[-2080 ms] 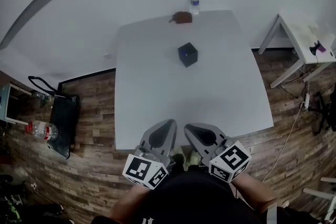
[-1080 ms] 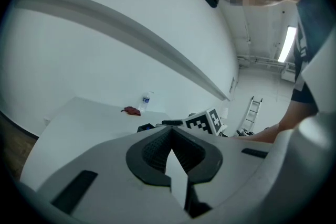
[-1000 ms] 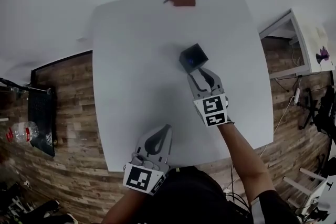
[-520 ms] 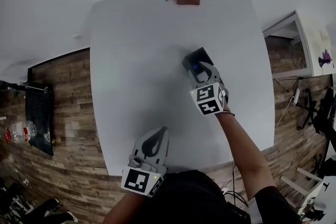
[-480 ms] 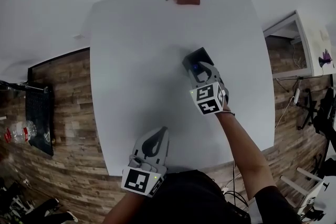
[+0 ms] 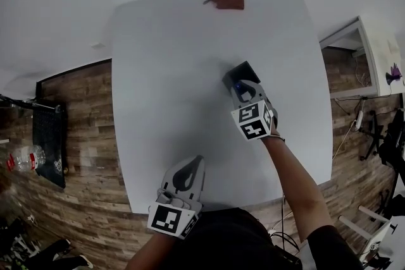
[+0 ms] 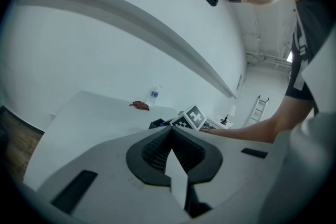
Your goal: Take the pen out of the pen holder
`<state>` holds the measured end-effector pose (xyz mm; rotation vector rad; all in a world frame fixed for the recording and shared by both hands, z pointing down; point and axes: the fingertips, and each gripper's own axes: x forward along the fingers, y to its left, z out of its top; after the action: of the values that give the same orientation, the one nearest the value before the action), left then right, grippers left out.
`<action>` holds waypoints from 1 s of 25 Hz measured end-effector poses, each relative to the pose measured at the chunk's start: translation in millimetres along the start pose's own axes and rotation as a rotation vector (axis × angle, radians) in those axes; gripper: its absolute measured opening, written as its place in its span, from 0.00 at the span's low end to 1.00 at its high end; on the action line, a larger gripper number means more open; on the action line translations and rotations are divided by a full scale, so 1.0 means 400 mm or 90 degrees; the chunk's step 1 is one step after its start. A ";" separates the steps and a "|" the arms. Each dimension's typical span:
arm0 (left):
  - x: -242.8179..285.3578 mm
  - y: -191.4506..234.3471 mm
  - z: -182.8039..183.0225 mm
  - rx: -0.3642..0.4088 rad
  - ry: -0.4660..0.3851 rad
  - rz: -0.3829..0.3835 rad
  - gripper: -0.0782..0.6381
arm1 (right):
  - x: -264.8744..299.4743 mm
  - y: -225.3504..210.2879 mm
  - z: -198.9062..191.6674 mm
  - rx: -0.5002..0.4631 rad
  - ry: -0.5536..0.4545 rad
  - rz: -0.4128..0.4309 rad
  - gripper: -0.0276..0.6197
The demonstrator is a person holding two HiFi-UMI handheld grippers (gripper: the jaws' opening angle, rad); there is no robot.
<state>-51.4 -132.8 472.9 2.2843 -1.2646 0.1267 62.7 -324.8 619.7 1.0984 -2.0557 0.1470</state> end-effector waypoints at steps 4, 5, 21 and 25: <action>-0.002 -0.008 0.004 0.004 -0.003 0.000 0.12 | -0.005 -0.001 -0.008 -0.004 0.004 0.004 0.19; -0.004 -0.012 0.003 0.004 -0.004 0.000 0.12 | -0.006 0.000 -0.010 -0.005 0.004 0.006 0.19; -0.007 -0.044 0.011 0.018 -0.012 -0.004 0.12 | -0.050 -0.014 0.046 -0.024 -0.026 0.004 0.17; -0.012 -0.061 0.021 0.027 -0.019 -0.007 0.12 | -0.099 -0.019 0.080 -0.032 -0.052 -0.004 0.17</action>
<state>-35.9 -122.8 454.4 2.3362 -1.2763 0.1164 62.4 -317.5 568.7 1.0971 -2.1168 0.0478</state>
